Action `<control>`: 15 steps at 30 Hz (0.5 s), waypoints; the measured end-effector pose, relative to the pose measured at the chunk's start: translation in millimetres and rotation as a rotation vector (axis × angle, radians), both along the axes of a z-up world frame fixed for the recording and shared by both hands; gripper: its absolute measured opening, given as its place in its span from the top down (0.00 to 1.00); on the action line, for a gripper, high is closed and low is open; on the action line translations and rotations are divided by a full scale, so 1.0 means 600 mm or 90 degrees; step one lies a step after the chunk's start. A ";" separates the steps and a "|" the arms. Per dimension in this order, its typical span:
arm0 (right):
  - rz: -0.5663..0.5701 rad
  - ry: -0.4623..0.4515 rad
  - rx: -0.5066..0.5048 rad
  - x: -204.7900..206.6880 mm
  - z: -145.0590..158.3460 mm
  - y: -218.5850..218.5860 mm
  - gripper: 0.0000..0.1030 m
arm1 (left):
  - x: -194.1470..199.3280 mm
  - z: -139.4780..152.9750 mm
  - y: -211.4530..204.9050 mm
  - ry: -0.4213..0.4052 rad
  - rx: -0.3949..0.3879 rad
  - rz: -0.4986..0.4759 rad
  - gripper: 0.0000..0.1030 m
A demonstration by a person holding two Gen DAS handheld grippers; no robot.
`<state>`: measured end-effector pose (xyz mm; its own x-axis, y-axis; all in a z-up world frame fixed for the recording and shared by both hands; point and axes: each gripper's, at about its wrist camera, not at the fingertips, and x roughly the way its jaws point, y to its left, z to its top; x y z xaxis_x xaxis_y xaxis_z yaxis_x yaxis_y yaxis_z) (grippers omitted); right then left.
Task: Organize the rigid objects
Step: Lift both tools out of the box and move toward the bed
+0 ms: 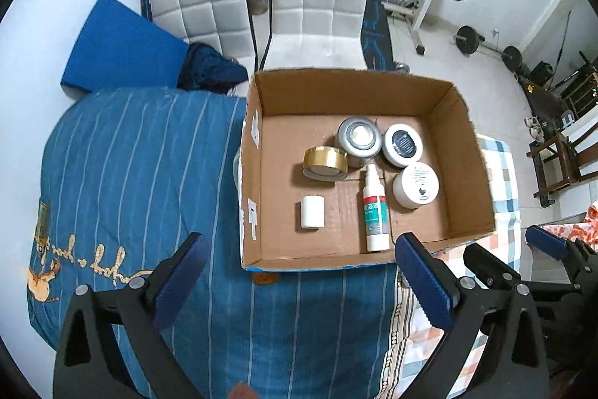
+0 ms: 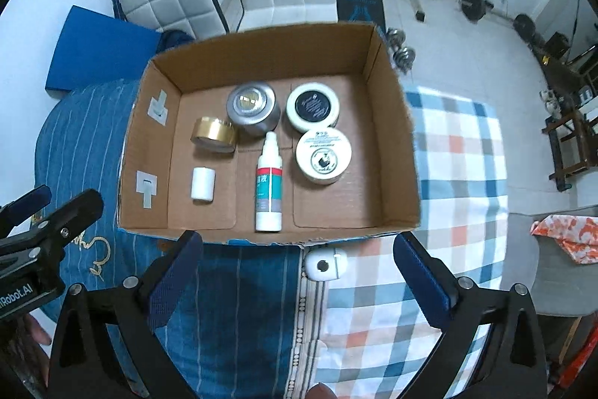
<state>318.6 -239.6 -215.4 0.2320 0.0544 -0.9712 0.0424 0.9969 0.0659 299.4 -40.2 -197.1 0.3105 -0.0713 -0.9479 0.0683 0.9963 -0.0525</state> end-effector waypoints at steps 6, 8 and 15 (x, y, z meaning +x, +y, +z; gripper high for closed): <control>-0.004 -0.035 0.000 -0.025 0.043 -0.001 0.00 | -0.031 0.039 0.000 -0.043 -0.001 -0.011 0.01; -0.003 -0.041 0.006 -0.031 0.052 0.001 0.00 | -0.036 0.045 0.002 -0.051 0.000 -0.013 0.01; -0.021 0.002 0.031 -0.050 0.002 -0.011 0.00 | -0.050 0.012 0.058 -0.039 0.036 0.011 0.01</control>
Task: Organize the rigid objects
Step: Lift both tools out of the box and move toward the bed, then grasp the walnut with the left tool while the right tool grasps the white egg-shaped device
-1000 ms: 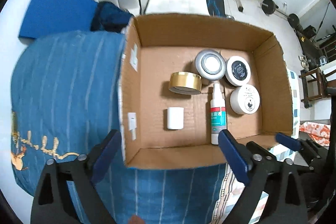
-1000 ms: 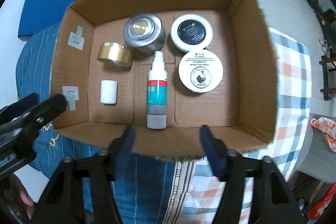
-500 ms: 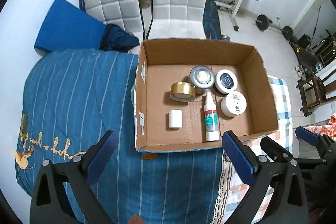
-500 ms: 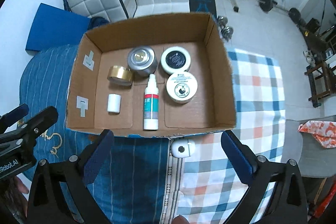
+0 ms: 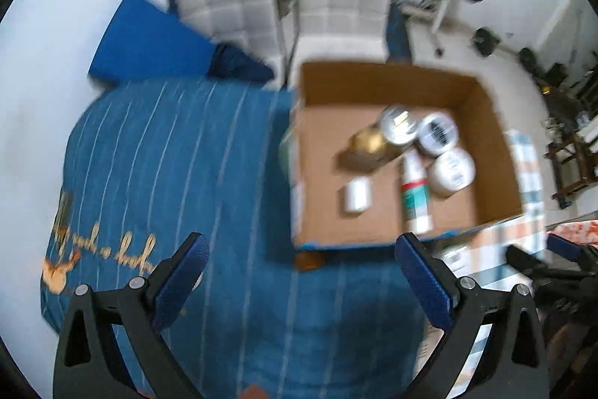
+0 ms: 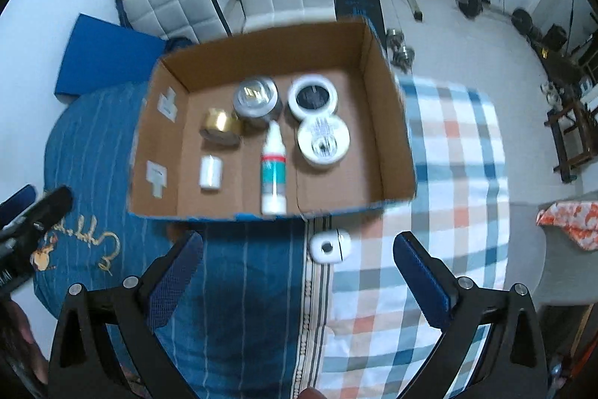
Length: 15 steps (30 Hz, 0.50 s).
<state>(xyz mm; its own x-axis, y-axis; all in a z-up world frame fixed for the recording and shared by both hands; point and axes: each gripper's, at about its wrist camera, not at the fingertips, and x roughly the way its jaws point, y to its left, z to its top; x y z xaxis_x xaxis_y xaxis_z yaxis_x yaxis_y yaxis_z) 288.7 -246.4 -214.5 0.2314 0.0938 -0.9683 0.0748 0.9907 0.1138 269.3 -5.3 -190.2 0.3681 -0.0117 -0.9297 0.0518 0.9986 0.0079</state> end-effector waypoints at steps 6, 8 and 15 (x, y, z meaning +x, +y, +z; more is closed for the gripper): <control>-0.036 0.092 0.026 -0.013 -0.140 -0.031 0.00 | 0.000 -0.152 0.068 0.125 0.025 0.062 0.01; -0.051 0.118 0.033 -0.014 -0.184 -0.040 0.00 | 0.001 -0.199 0.072 0.167 0.007 0.068 0.01; -0.082 0.175 0.045 -0.009 -0.290 -0.044 0.06 | 0.015 -0.313 0.042 0.240 -0.031 0.067 0.08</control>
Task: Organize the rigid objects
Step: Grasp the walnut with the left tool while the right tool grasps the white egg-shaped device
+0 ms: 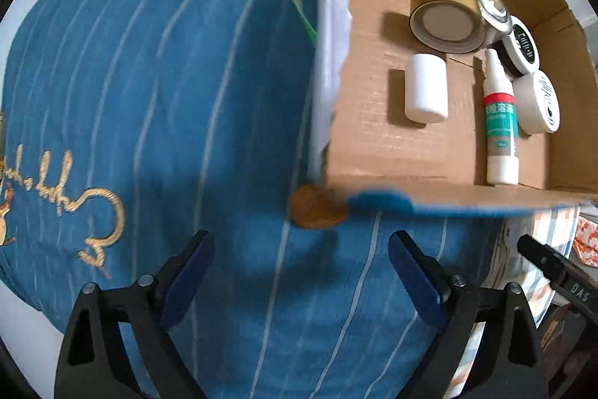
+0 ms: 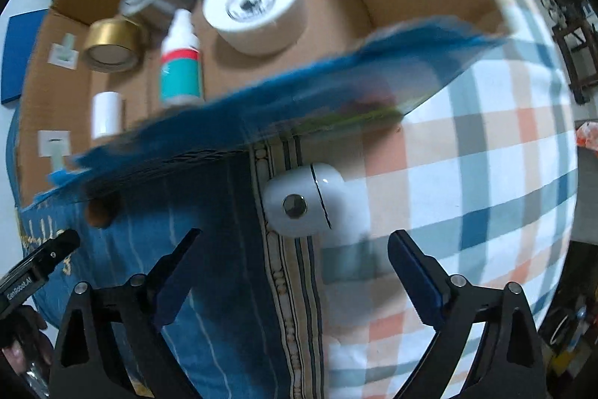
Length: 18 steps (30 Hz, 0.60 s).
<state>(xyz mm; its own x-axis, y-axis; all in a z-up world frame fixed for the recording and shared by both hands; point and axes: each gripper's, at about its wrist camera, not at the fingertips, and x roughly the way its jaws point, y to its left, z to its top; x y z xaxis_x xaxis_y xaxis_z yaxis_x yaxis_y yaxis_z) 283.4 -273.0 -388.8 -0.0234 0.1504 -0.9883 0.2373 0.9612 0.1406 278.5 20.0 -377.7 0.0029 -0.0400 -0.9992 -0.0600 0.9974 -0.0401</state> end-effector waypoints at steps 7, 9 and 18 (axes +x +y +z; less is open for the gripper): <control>-0.006 0.014 -0.020 0.004 -0.039 0.012 0.17 | 0.028 -0.048 -0.018 0.014 0.002 -0.001 0.32; -0.006 0.016 -0.029 0.006 -0.044 0.014 0.23 | 0.032 -0.063 -0.023 0.026 0.006 -0.005 0.48; 0.010 0.027 -0.064 -0.027 -0.049 0.018 0.42 | 0.004 -0.080 -0.034 0.028 0.005 -0.013 0.63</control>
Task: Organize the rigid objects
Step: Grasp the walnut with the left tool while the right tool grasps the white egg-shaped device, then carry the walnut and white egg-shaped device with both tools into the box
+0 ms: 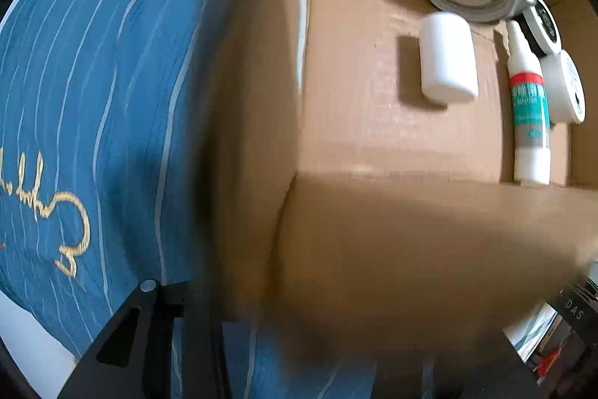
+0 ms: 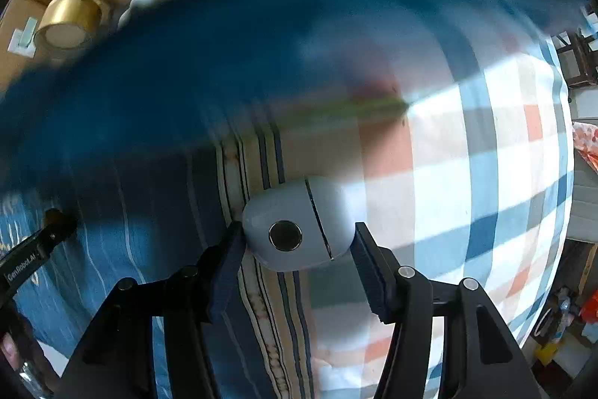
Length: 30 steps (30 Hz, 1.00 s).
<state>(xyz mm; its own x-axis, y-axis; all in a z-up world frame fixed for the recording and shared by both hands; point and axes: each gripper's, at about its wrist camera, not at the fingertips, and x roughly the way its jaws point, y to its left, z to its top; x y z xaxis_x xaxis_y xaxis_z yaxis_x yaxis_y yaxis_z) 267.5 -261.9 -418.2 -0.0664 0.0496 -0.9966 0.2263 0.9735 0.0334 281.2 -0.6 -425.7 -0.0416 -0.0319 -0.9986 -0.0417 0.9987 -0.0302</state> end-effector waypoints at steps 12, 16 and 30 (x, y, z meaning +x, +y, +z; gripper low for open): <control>0.040 0.076 0.061 -0.171 -0.015 0.015 0.42 | -0.155 0.012 -0.054 0.038 -0.036 -0.059 0.63; 0.047 0.088 0.067 -0.200 -0.019 0.027 0.41 | -0.192 0.005 -0.081 0.049 -0.034 -0.089 0.63; 0.064 0.081 0.039 -0.199 -0.033 0.068 0.42 | -0.191 0.009 -0.131 0.033 -0.010 -0.105 0.63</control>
<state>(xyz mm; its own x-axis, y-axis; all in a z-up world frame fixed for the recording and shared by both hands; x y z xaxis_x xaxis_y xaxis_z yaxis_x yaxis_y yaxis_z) 148.1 -220.9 -437.8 -0.1996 0.0969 -0.9751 0.1347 0.9884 0.0706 166.7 -79.0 -420.2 -0.0995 -0.0367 -0.9944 0.1202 0.9916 -0.0486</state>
